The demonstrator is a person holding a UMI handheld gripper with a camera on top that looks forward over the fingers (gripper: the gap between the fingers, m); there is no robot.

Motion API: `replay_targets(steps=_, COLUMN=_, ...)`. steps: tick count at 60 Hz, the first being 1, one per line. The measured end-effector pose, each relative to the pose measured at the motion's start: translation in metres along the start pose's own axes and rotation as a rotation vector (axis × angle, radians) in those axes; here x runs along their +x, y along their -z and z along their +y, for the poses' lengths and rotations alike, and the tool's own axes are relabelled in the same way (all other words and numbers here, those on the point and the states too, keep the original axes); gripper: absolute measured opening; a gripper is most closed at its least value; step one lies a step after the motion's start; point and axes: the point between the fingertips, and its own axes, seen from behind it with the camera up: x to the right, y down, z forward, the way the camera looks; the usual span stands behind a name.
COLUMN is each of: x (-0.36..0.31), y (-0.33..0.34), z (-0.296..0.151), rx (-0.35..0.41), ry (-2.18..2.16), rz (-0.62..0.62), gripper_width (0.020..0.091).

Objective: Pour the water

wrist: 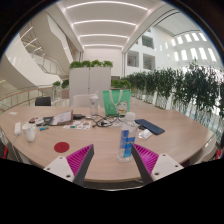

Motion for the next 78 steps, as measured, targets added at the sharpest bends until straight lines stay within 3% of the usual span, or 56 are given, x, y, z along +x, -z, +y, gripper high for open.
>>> replay_targets(steps=18, x=0.062, y=-0.163, z=0.038, rx=0.003, ry=-0.031, rz=0.022, gripper_width=0.0817)
replay_targets(steps=21, x=0.063, y=-0.179, z=0.041, rx=0.001, ry=-0.022, rz=0.02, gripper_width=0.0728)
replay_targets(steps=24, x=0.062, y=-0.19, z=0.046, rx=-0.02, ry=-0.021, rz=0.012, gripper_width=0.0495)
replay_targets(steps=35, x=0.065, y=-0.196, z=0.044, rx=-0.007, ry=-0.082, rz=0.053, gripper_width=0.0463)
replay_targets(steps=44, x=0.056, y=-0.194, z=0.046, rx=-0.063, ry=-0.123, rz=0.055, gripper_width=0.0404)
replay_targets(steps=53, x=0.023, y=-0.177, z=0.001, rx=-0.071, ry=-0.046, rz=0.029, gripper_width=0.0359)
replay_targets(steps=63, x=-0.055, y=-0.153, z=-0.099, rx=-0.007, ry=0.214, rz=0.029, gripper_width=0.0357)
replay_targets(steps=70, x=-0.135, y=-0.135, z=-0.158, rx=0.039, ry=0.509, rz=0.078, gripper_width=0.0359)
replay_targets(steps=78, x=-0.251, y=-0.131, z=-0.17, rx=0.07, ry=0.963, rz=0.112, gripper_width=0.0358)
